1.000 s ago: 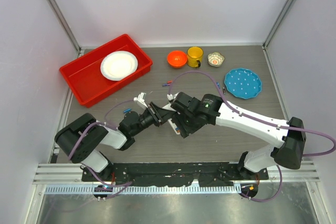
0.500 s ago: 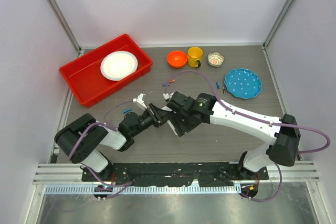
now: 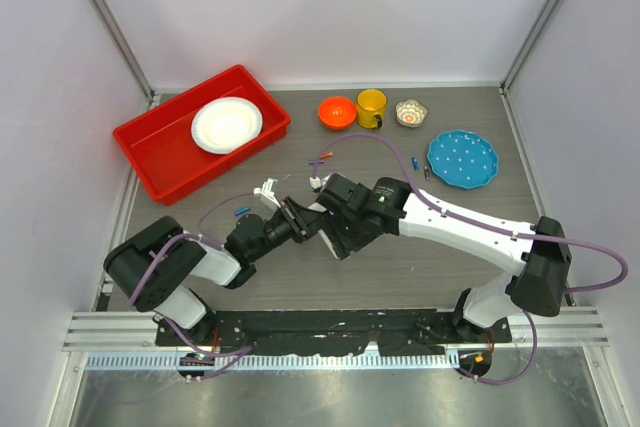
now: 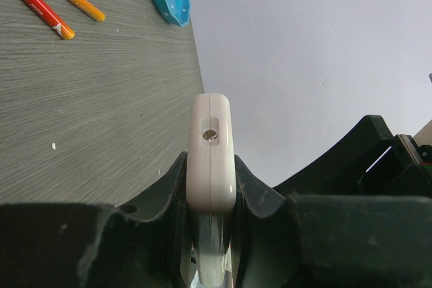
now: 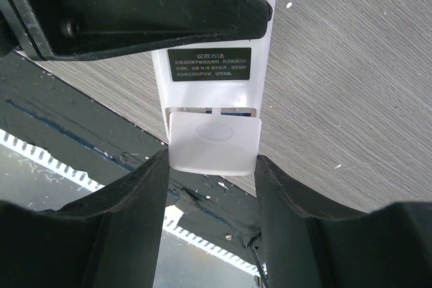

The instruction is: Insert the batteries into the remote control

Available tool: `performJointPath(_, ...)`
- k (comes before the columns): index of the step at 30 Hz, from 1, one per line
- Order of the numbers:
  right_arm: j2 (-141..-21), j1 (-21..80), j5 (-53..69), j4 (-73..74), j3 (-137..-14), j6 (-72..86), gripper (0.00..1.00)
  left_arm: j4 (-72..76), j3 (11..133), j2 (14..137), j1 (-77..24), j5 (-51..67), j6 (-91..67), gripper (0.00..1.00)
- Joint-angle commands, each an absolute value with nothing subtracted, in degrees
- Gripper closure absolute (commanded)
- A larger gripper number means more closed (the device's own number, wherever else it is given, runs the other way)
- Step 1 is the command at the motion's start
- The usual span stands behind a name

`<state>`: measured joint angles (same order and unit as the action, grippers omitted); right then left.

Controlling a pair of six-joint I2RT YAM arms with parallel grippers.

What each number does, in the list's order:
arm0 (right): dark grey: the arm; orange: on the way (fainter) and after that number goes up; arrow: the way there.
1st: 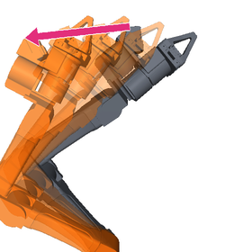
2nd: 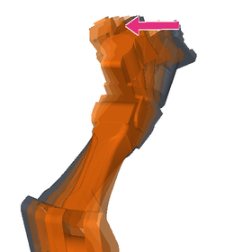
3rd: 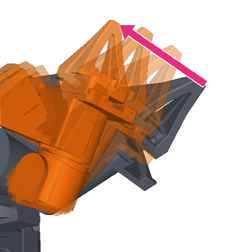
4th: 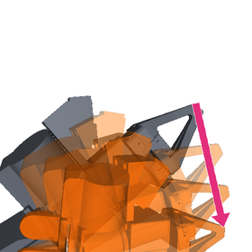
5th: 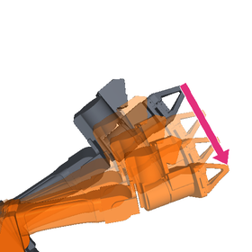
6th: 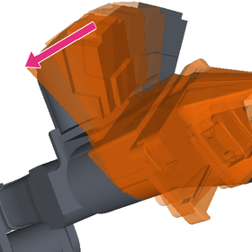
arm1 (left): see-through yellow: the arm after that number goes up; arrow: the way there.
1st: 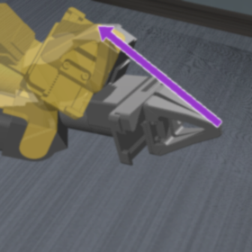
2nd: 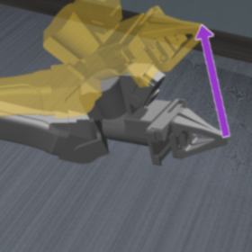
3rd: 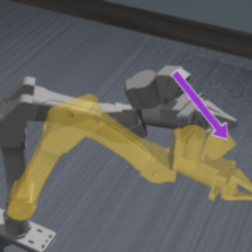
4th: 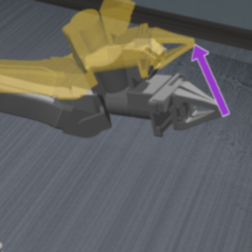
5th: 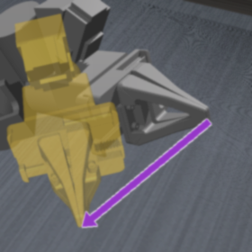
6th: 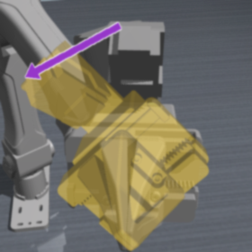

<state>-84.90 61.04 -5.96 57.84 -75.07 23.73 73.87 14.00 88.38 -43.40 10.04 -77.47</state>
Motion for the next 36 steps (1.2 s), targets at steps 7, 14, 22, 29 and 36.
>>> performJointPath(7,-84.37,61.35,-6.5,55.63,-75.24,23.47,0.99,88.59,14.24,86.31,-43.95,9.49,-76.29,1.0)
performJointPath(14,-84.37,61.26,-6.85,55.2,-74.53,23.82,0.99,88.59,14.24,85.78,-43.95,9.49,-76.2,1.0)
performJointPath(22,-84.64,61.26,-6.85,54.67,-73.92,24.26,0.99,88.59,14.33,84.81,-44.3,9.67,-76.11,1.0)
performJointPath(29,-84.38,61.26,-6.77,54.58,-73.83,24.52,0.99,88.59,14.33,84.81,-44.56,9.84,-75.85,1.0)
performJointPath(36,-84.73,61.26,-6.77,54.84,-74.53,24.43,0.99,88.59,14.85,85.08,-45.44,10.72,-75.32,1.0)
